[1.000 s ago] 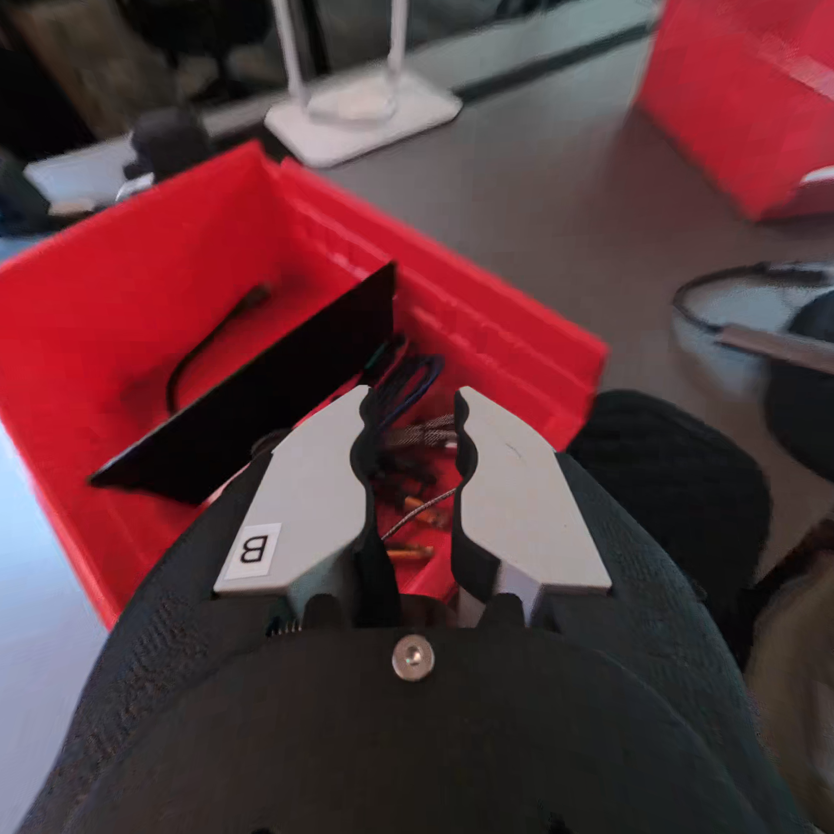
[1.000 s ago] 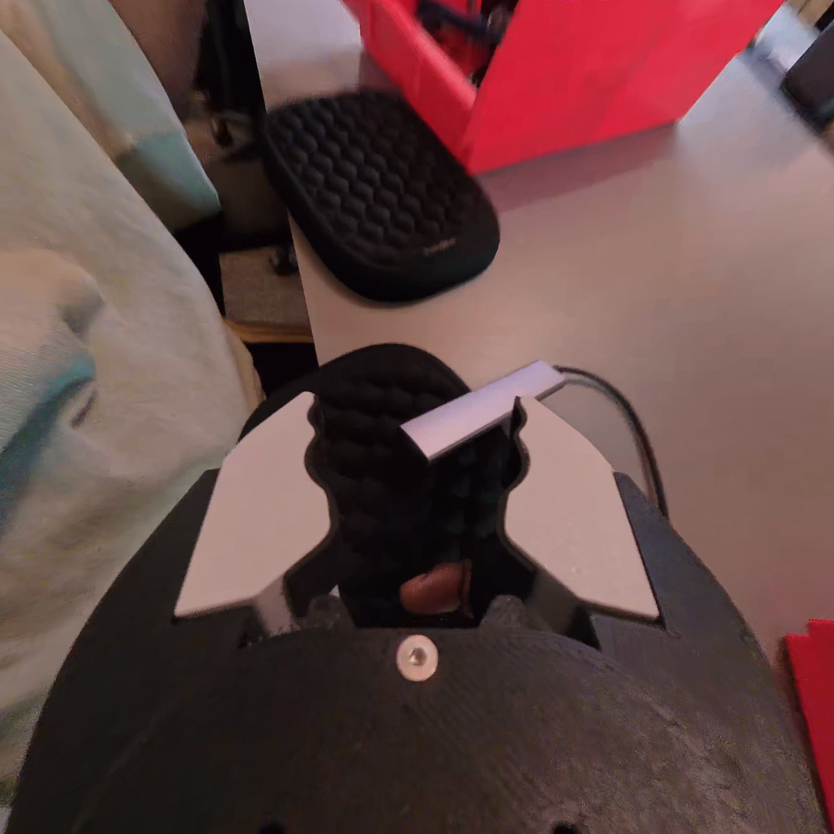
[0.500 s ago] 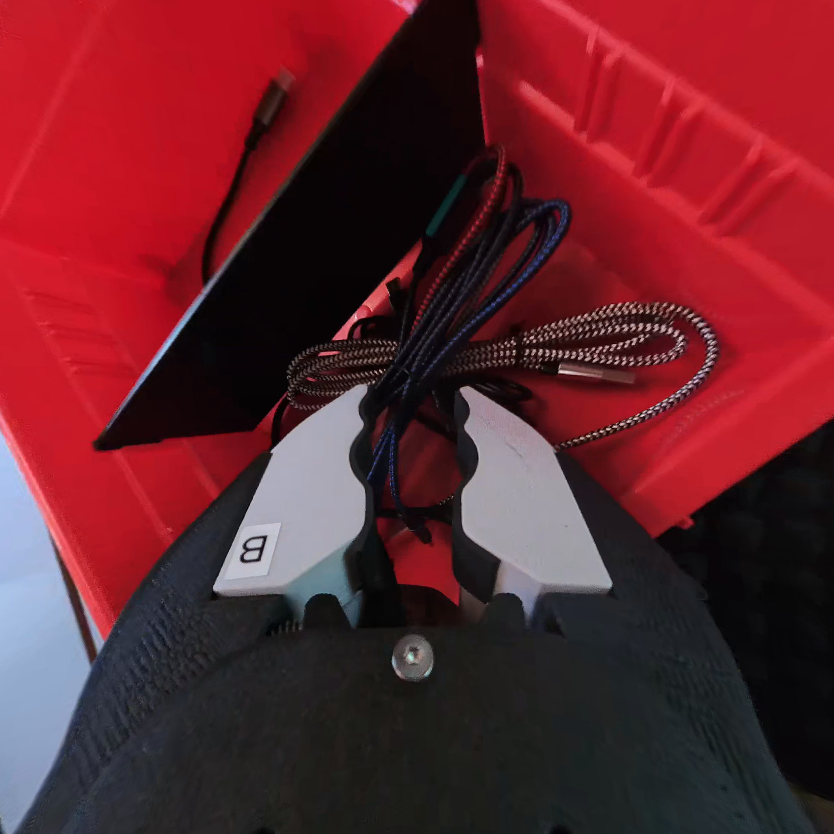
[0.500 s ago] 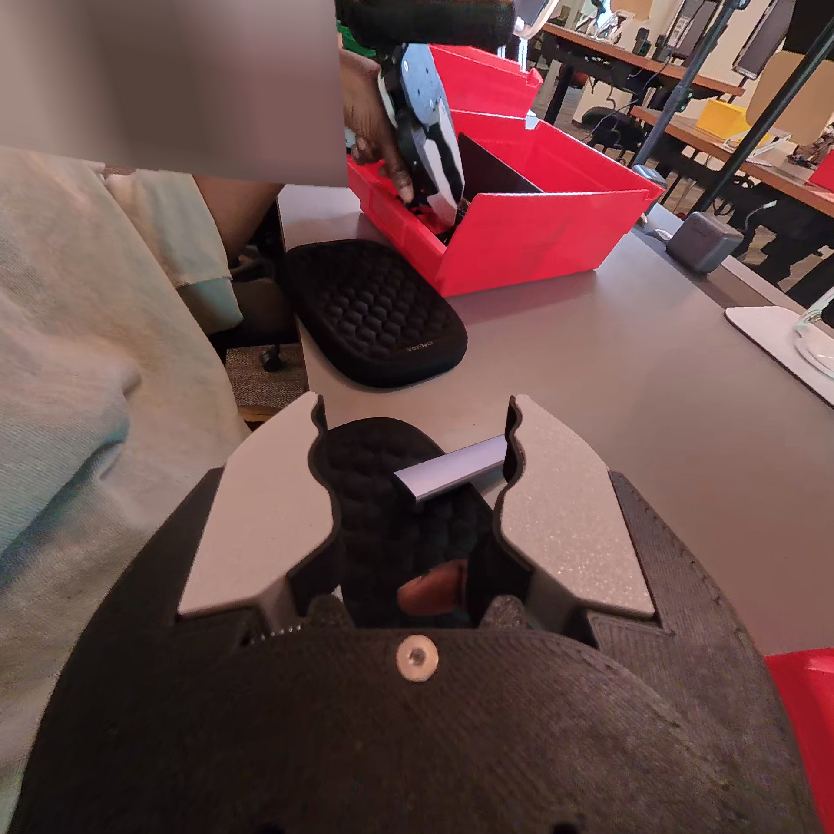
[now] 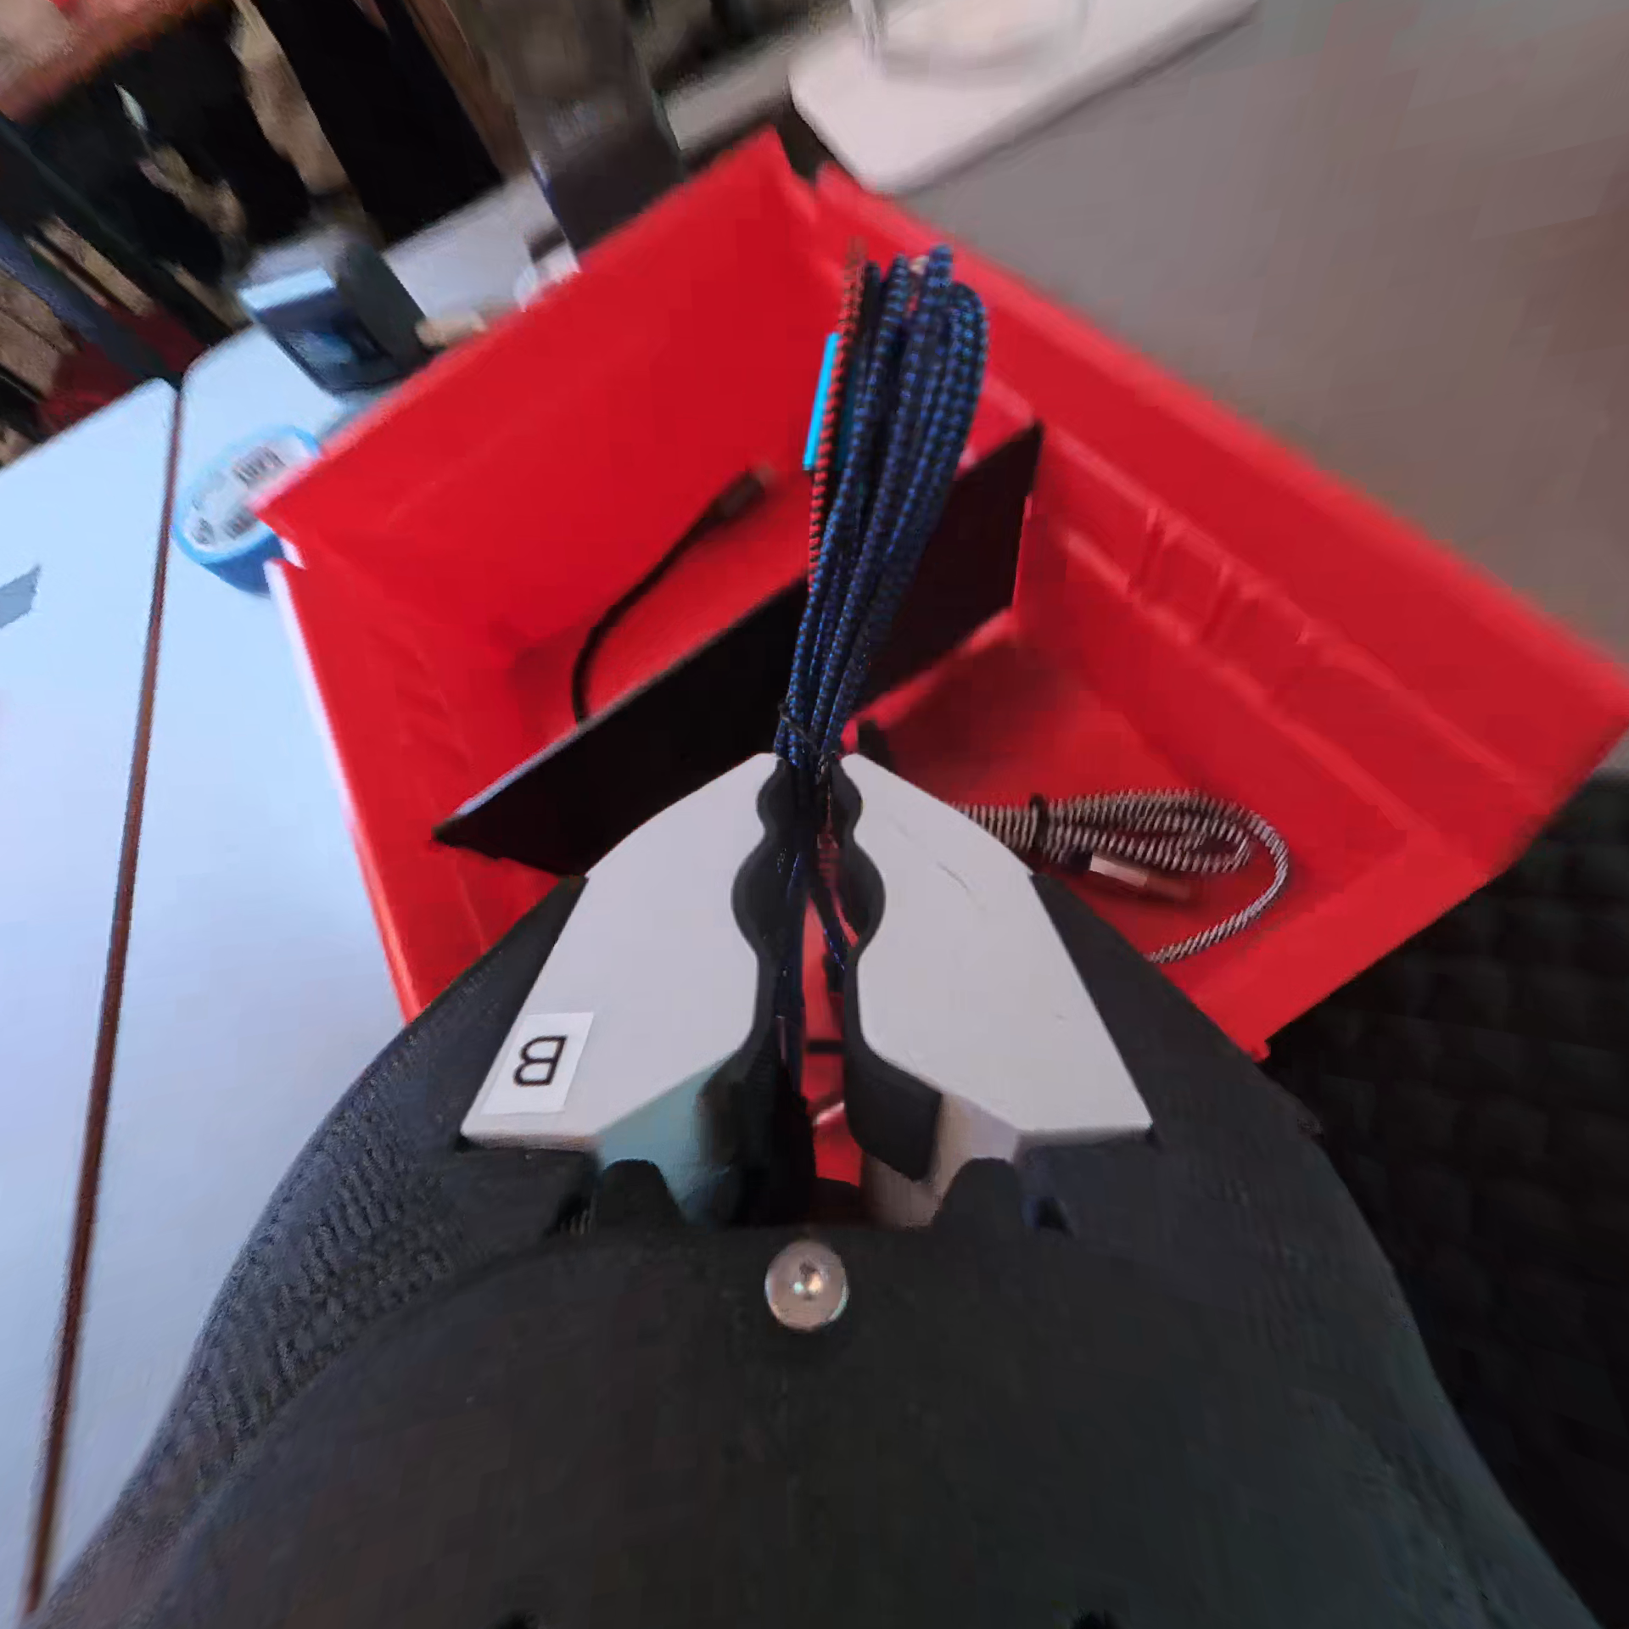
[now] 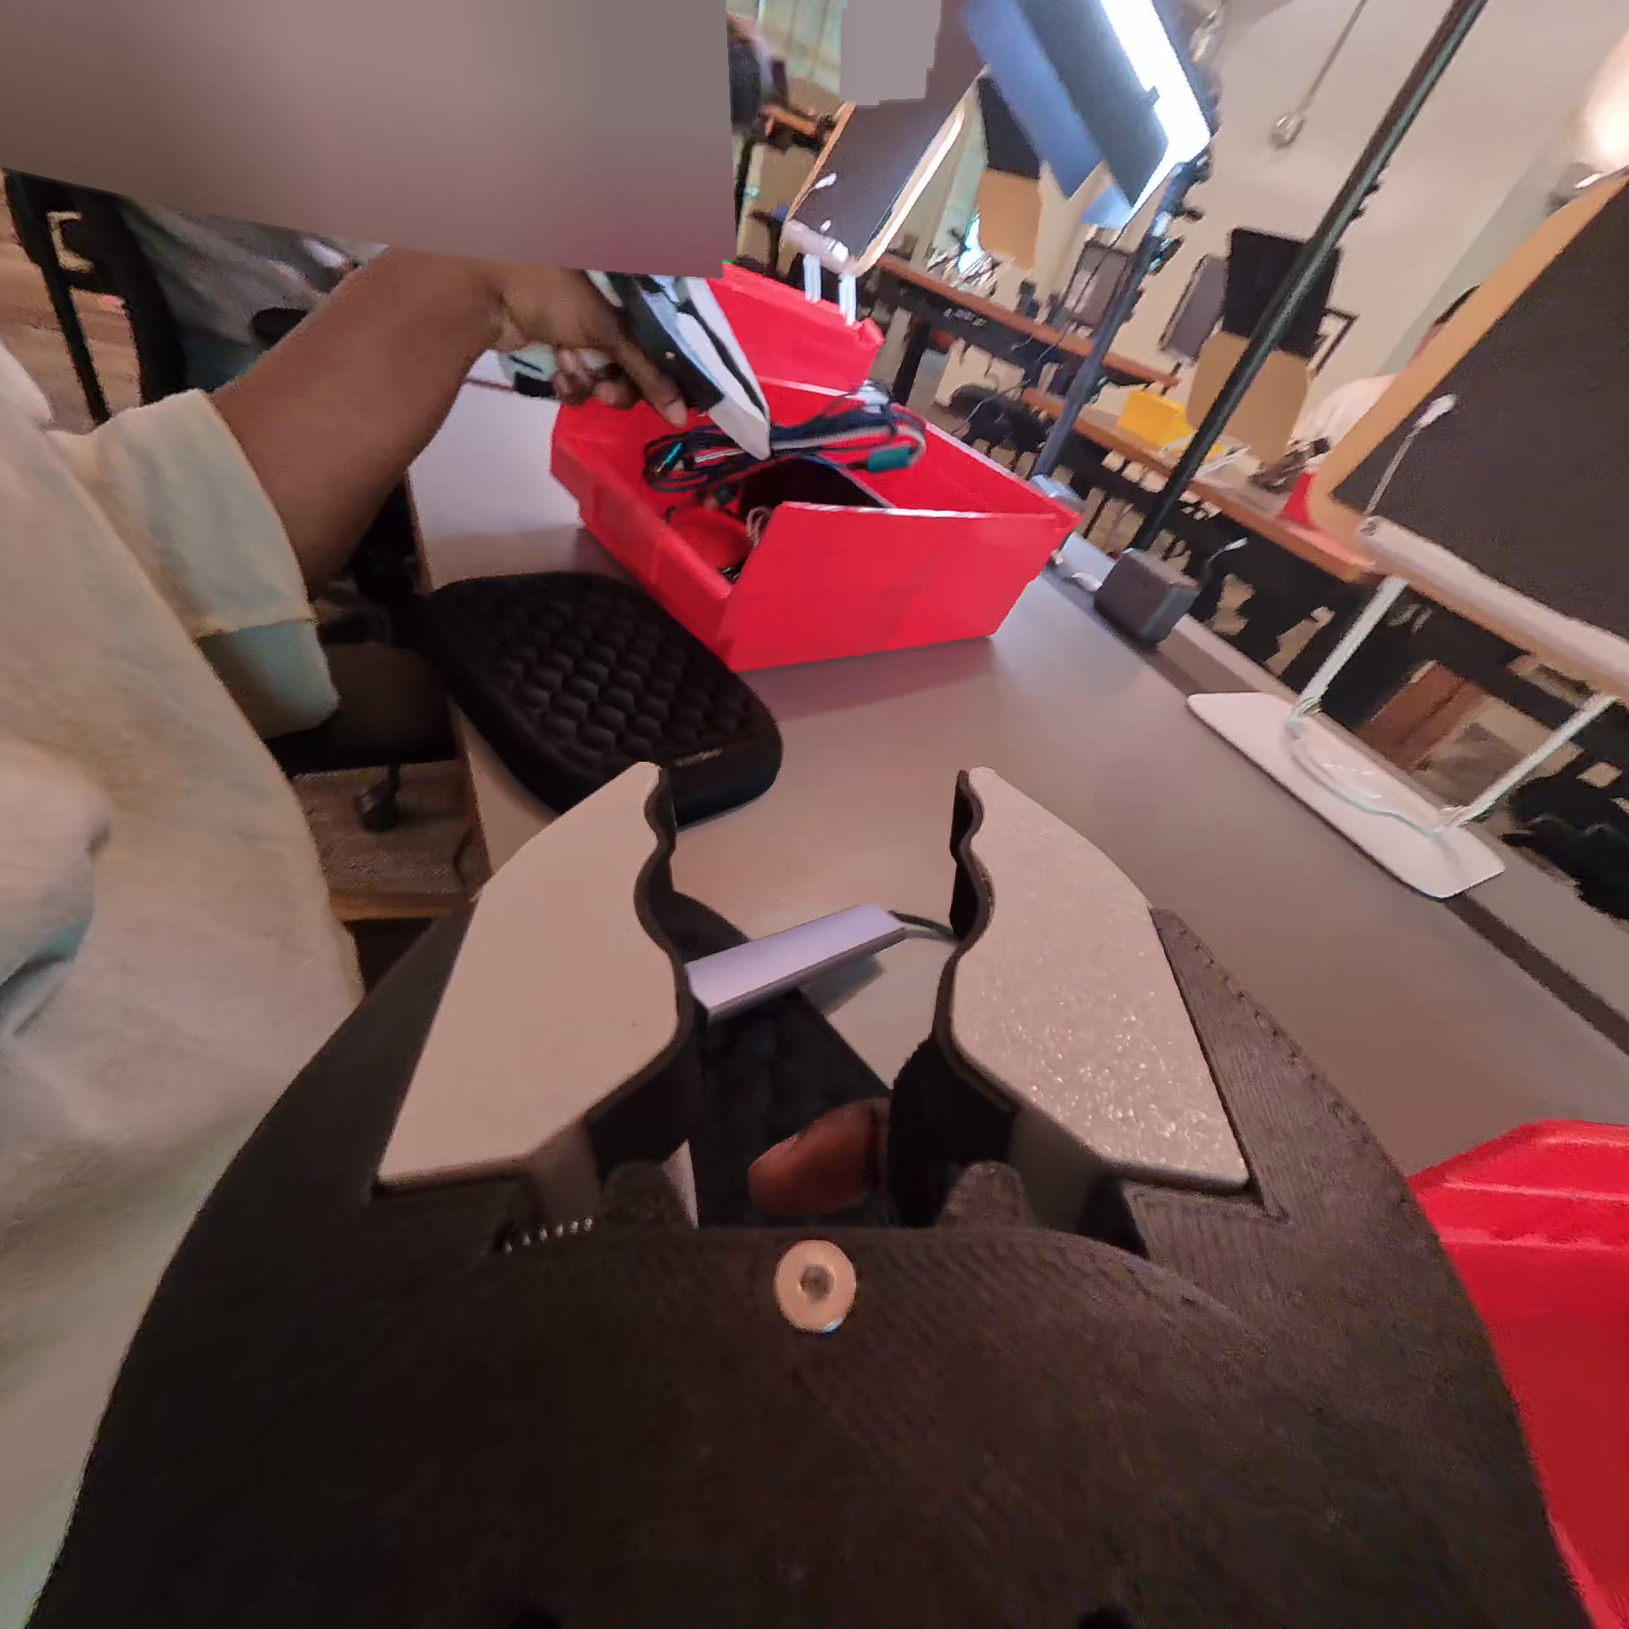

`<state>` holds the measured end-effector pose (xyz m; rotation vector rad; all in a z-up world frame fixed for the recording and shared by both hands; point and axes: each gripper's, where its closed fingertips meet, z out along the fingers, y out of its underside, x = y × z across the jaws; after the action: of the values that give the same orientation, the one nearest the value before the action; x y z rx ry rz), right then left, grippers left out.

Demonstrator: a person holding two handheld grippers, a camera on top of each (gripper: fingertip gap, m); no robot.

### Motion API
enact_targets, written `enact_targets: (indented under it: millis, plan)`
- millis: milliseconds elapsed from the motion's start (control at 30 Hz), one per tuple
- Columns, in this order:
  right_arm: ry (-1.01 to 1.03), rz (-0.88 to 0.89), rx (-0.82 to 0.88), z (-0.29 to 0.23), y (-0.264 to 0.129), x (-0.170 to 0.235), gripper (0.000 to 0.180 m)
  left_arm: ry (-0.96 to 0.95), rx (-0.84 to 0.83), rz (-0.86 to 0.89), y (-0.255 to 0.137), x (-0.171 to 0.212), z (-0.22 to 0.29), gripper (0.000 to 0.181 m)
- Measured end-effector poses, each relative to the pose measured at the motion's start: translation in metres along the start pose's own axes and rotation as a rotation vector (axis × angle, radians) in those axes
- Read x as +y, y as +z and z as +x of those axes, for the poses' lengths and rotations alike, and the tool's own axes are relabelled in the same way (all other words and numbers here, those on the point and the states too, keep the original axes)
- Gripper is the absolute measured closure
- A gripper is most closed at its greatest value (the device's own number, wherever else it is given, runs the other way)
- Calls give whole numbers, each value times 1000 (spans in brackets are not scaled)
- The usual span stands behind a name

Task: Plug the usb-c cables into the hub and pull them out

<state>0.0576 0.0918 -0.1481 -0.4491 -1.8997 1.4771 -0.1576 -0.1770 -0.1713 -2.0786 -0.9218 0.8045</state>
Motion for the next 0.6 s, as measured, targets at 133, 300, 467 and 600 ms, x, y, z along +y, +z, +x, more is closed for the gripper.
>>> enact_targets:
  millis: [133,300,467,600]
  plan:
    - [9,24,69,13,-6,-6,125,-132,22,216,-18,-28,-9,172]
    - [-4,-8,145,23,-8,-3,131,-162,-11,365,-35,-47,-18,172]
    - [-7,-30,151,23,-2,-1,132,-225,82,629,-67,-84,-8,173]
    - [-1,-31,149,22,3,0,133,-396,403,898,-100,-117,17,172]
